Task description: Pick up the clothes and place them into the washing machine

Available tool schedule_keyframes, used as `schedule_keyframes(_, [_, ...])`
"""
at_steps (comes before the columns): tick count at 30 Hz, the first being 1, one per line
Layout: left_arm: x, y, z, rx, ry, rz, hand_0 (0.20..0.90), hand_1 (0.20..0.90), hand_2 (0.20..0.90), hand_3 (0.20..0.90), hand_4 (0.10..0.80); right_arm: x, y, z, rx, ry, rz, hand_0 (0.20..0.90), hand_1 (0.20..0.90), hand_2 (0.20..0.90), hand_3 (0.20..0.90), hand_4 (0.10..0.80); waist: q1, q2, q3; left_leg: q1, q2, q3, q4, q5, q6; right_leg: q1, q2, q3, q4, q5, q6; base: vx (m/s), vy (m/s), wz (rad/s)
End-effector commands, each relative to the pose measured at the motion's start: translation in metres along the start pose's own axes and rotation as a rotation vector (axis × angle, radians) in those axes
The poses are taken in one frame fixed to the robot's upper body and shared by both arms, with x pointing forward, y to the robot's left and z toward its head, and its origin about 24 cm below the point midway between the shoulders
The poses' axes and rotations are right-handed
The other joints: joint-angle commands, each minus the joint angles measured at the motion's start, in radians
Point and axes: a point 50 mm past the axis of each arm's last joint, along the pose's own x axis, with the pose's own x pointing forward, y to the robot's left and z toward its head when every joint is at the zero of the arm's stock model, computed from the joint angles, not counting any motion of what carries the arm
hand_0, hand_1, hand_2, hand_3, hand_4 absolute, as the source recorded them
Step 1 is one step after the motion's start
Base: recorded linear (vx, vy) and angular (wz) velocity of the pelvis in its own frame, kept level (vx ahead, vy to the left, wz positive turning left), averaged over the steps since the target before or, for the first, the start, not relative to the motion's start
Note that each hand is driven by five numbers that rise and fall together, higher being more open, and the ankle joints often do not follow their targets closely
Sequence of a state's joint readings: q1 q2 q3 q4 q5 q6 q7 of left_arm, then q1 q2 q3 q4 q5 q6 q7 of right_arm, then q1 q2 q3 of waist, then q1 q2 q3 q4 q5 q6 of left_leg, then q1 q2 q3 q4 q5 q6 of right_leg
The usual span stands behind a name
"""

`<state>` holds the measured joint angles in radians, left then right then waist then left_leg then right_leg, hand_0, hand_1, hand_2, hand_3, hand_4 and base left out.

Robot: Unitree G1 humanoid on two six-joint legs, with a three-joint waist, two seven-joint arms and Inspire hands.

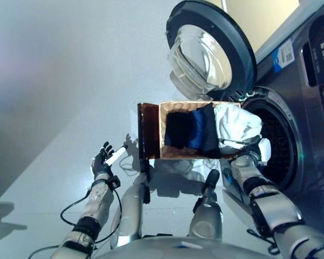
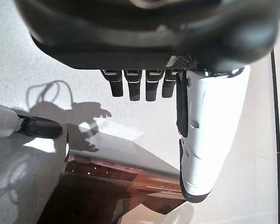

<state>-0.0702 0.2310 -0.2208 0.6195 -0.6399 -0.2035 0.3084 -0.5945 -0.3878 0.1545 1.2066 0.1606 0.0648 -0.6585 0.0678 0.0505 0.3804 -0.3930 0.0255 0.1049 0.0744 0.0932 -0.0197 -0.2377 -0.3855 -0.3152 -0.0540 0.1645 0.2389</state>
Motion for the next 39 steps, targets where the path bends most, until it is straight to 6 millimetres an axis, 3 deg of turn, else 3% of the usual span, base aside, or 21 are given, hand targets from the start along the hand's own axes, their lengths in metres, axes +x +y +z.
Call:
schedule_keyframes(1, [0.000,0.007,0.033,0.018,-0.166,-0.029,0.900,0.900,0.900,0.900,0.800,0.016,-0.028,0.057,-0.002,-0.169,-0.124,0.900,0.900,0.900,0.900,0.800,0.039,0.005,-0.002,-0.039,0.036,-0.011,0.140,-0.100,-0.077,-0.070,-0.059,0.070,0.091,0.079,0.006,-0.042,0.028,0.05])
schedule_keyframes(17, [0.003,0.008,0.032,-0.014,-0.160,0.003,0.900,0.900,0.900,0.900,0.800,0.004,-0.012,0.071,0.053,-0.298,0.015,0.900,0.900,0.900,0.900,0.800,0.023,0.023,0.006,-0.118,0.028,-0.022,0.161,-0.094,-0.069,-0.165,-0.058,0.093,0.141,0.060,-0.005,-0.006,-0.003,0.00])
schedule_keyframes(18, [0.003,0.008,0.033,-0.017,-0.165,-0.001,0.900,0.900,0.900,0.900,0.800,0.003,-0.011,0.073,0.057,-0.309,0.024,0.601,0.601,0.601,0.601,0.586,0.023,0.023,0.005,-0.124,0.027,-0.023,0.167,-0.097,-0.068,-0.172,-0.059,0.096,0.148,0.058,-0.006,0.000,0.000,0.00])
schedule_keyframes(19, [0.003,0.008,0.033,-0.018,-0.168,-0.003,0.900,0.900,0.900,0.900,0.800,0.003,-0.011,0.072,0.061,-0.309,0.028,0.466,0.466,0.466,0.466,0.490,0.023,0.025,0.005,-0.131,0.026,-0.024,0.173,-0.099,-0.066,-0.177,-0.061,0.097,0.154,0.054,-0.007,-0.011,-0.017,0.03])
schedule_keyframes(22, [0.003,0.010,0.033,-0.022,-0.164,0.002,0.900,0.900,0.900,0.900,0.800,0.003,-0.011,0.069,0.057,-0.305,0.050,0.200,0.200,0.200,0.200,0.300,0.020,0.030,0.004,-0.148,0.023,-0.031,0.187,-0.104,-0.063,-0.197,-0.065,0.106,0.172,0.046,-0.010,-0.004,-0.002,0.01])
schedule_keyframes(33, [0.001,0.013,0.039,-0.024,-0.188,-0.014,0.900,0.900,0.900,0.900,0.800,0.008,-0.013,0.065,-0.005,-0.284,0.073,0.200,0.200,0.200,0.200,0.300,0.030,0.044,0.009,-0.187,0.010,-0.036,0.216,-0.113,-0.055,-0.249,-0.075,0.129,0.216,0.030,-0.018,0.001,-0.006,0.03])
schedule_keyframes(34, [0.001,0.014,0.038,-0.026,-0.185,-0.014,0.900,0.900,0.900,0.900,0.800,0.009,-0.013,0.062,-0.007,-0.271,0.072,0.200,0.200,0.200,0.200,0.300,0.034,0.048,0.004,-0.179,0.017,-0.046,0.226,-0.149,-0.061,-0.244,-0.068,0.139,0.230,-0.001,-0.009,0.098,-0.017,0.10])
schedule_keyframes(39, [0.000,0.016,0.035,-0.012,-0.173,-0.013,0.900,0.900,0.900,0.900,0.800,0.011,-0.016,0.050,0.028,-0.224,0.064,0.200,0.200,0.200,0.200,0.300,0.032,0.047,0.005,-0.174,0.018,-0.048,0.241,-0.160,-0.059,-0.243,-0.065,0.145,0.248,-0.015,-0.015,0.010,-0.005,0.08])
